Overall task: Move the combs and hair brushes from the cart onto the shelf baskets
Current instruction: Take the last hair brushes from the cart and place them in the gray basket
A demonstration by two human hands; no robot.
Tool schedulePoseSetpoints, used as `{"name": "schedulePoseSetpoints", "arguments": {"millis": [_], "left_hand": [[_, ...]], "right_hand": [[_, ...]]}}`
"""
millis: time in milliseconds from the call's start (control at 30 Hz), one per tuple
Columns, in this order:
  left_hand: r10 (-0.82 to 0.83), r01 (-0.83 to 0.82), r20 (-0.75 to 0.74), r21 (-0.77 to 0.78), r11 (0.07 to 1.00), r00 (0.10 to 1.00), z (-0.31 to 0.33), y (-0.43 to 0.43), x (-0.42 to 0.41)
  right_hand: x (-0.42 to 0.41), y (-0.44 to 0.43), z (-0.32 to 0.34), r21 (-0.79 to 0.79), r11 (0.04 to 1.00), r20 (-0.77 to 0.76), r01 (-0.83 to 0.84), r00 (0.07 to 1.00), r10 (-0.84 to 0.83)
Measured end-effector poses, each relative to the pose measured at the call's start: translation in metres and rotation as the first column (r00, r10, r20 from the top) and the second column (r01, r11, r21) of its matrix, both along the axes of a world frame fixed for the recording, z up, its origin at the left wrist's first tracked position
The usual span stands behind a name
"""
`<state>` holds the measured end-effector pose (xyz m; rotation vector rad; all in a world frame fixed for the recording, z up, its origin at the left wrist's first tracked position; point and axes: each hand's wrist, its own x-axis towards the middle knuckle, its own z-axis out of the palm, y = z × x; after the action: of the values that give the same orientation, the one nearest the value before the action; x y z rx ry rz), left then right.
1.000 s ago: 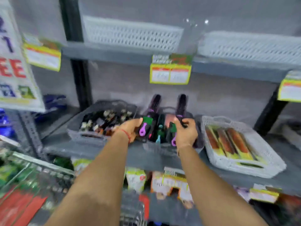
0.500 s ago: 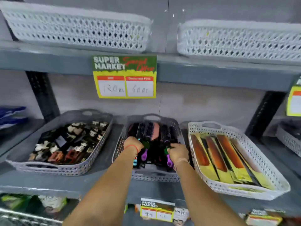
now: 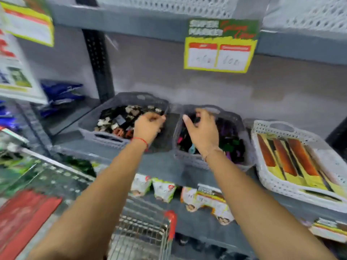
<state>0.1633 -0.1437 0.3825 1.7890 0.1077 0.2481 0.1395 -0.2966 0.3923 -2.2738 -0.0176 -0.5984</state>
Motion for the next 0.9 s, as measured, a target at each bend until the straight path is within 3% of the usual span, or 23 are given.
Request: {"name": "schedulePoseSetpoints", "arguments": {"millis": [100, 200, 267, 333, 433, 533, 600, 733, 833, 900], "left_hand": [[0.13, -0.138, -0.063, -0.132, 0.982, 0.989, -0.013, 0.069, -0.035], [0.214, -0.246, -0.222, -0.126, 0.961, 0.951, -0.056, 0.119, -0.066], [0.239, -0.302, -0.377, -0.118, 0.946, 0.895, -0.103, 0.145, -0.09], [0.227, -0.328, -0.574, -0.077, 0.941, 0.787, -0.155, 0.169, -0.116], [0.223, -0.401, -0.793, -0.029, 0.916, 0.567, -0.236, 0.194, -0.157], [0.255, -0.445, -0.892, 0.07, 0.893, 0.372, -0.3, 0.204, -0.187], [0.274, -0.417, -0.915, 0.134, 0.899, 0.296, -0.329, 0.207, -0.193], [0.392, -0.231, -0.889, 0.341, 0.911, 0.235, -0.372, 0.218, -0.187], [0.405, -0.15, -0.88, 0.378, 0.914, 0.249, -0.4, 0.222, -0.186], [0.358, -0.033, -0.907, 0.36, 0.932, 0.221, -0.414, 0.213, -0.192]], "right_hand": [[-0.023, 0.083, -0.006, 0.157, 0.949, -0.048, -0.273, 0.958, 0.283], [-0.041, 0.151, -0.047, 0.215, 0.869, -0.248, -0.446, 0.835, 0.491], [-0.047, 0.185, -0.09, 0.222, 0.841, -0.447, -0.493, 0.715, 0.537], [-0.05, 0.209, -0.14, 0.232, 0.799, -0.645, -0.555, 0.527, 0.554], [-0.05, 0.227, -0.216, 0.271, 0.746, -0.823, -0.609, 0.255, 0.507], [-0.053, 0.232, -0.28, 0.283, 0.73, -0.888, -0.621, 0.117, 0.444], [-0.056, 0.232, -0.317, 0.259, 0.724, -0.922, -0.64, 0.058, 0.382], [-0.058, 0.236, -0.386, 0.204, 0.713, -0.955, -0.671, 0.023, 0.295], [-0.067, 0.239, -0.424, 0.167, 0.77, -0.982, -0.616, -0.034, 0.186], [-0.078, 0.244, -0.44, 0.149, 0.807, -0.988, -0.571, -0.12, 0.097]]}}
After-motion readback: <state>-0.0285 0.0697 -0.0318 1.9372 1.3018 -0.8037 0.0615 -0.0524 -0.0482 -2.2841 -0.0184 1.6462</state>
